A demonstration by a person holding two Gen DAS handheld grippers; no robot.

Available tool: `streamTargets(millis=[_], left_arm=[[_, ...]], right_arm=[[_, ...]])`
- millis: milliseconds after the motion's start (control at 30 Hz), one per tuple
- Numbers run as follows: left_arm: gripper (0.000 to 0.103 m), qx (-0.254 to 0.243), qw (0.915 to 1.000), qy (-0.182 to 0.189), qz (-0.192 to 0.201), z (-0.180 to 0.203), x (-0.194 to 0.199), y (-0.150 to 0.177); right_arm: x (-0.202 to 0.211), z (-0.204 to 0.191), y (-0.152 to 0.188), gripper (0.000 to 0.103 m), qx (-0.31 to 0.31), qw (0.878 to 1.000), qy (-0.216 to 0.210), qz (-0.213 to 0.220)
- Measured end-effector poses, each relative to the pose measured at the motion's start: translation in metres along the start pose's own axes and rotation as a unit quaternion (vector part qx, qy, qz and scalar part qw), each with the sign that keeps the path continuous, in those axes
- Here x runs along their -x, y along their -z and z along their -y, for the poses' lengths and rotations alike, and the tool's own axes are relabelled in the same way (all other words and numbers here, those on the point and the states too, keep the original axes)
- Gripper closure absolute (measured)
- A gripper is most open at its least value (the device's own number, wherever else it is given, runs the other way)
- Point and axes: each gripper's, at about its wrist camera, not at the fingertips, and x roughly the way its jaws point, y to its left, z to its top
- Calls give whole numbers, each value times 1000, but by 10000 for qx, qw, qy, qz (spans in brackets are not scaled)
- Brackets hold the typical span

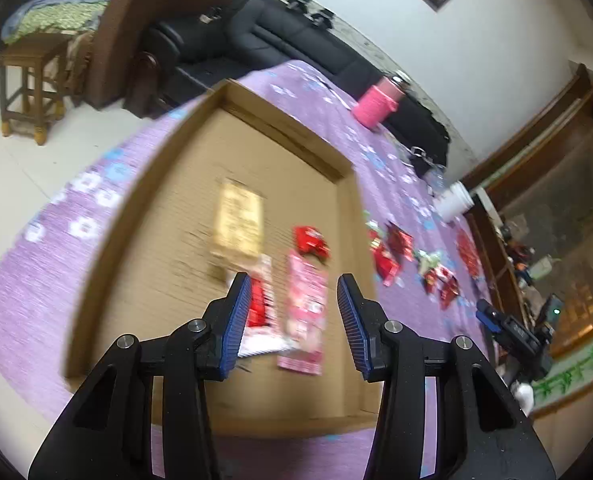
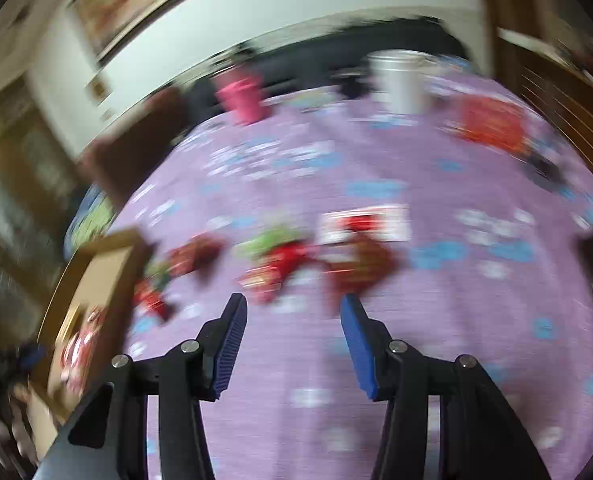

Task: Organize snacks
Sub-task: 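Reach the right tool toward the brown triangular snack bag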

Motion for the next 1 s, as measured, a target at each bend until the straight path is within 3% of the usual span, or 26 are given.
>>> streamTargets(millis=[100, 200, 533, 700, 800, 1000], left_arm=[[58, -79, 9994, 320, -99, 17, -7, 7], [57, -245, 9983, 471, -252, 40, -16, 14], [56, -996, 9919, 514, -590, 106, -37, 32], [55, -1359, 9866, 540, -728, 131, -52, 38], [55, -1544, 9825, 514, -903, 148, -74, 41], [55, -2191, 9695, 271, -1064, 196, -122, 43]], right_arm=[[7, 46, -10, 51, -661, 9978, -69, 25], [6, 60, -15, 51, -761, 9971, -85, 43], [-68, 37, -31, 51, -733, 9944, -392, -656], [-79, 31, -29, 48, -575, 9968, -266, -486], [-79, 31, -31, 54, -339, 9985, -192, -384], [-76, 37, -32, 55, -326, 9983, -286, -377]])
